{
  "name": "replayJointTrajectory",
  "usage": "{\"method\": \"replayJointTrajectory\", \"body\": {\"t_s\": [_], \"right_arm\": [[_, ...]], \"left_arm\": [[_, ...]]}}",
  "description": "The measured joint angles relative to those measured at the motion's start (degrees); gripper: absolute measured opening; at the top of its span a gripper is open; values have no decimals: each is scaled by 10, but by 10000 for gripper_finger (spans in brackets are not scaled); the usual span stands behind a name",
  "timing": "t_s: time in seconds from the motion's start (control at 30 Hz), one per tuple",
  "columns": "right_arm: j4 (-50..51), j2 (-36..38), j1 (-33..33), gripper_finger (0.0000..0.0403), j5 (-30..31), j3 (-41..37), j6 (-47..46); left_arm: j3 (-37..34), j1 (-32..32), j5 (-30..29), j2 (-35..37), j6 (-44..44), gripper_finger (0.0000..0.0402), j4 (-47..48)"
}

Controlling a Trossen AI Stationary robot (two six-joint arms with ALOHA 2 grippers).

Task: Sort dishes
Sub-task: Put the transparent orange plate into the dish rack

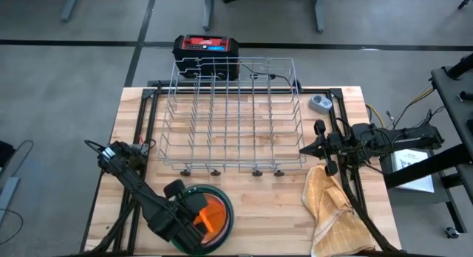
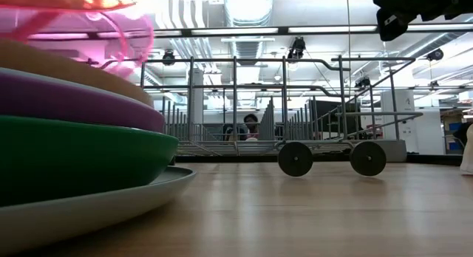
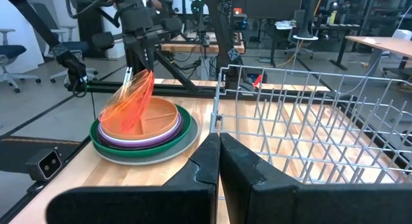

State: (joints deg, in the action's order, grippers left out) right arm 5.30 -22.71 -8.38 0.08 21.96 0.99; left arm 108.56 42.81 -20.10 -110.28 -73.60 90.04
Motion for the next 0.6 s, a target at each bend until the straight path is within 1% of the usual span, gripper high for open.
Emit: {"method": "replayJointTrajectory", "body": {"t_s": [0.1,0.23,0.4,0.53,0.6], "right_arm": [[0,0,0,2,0,0,-1],[0,0,0,2,0,0,-1],[0,0,0,2,0,0,-1],[0,0,0,2,0,0,-3],[0,0,0,2,0,0,-4]], "left_arm": [[-14,-1,-9,0,-15,11,-1],[-50,-2,-17,0,-37,36,0],[-92,-2,-17,-1,-39,68,0],[-98,-2,-22,-1,-39,86,-6],[-98,-2,-33,-1,-38,92,-29]]}}
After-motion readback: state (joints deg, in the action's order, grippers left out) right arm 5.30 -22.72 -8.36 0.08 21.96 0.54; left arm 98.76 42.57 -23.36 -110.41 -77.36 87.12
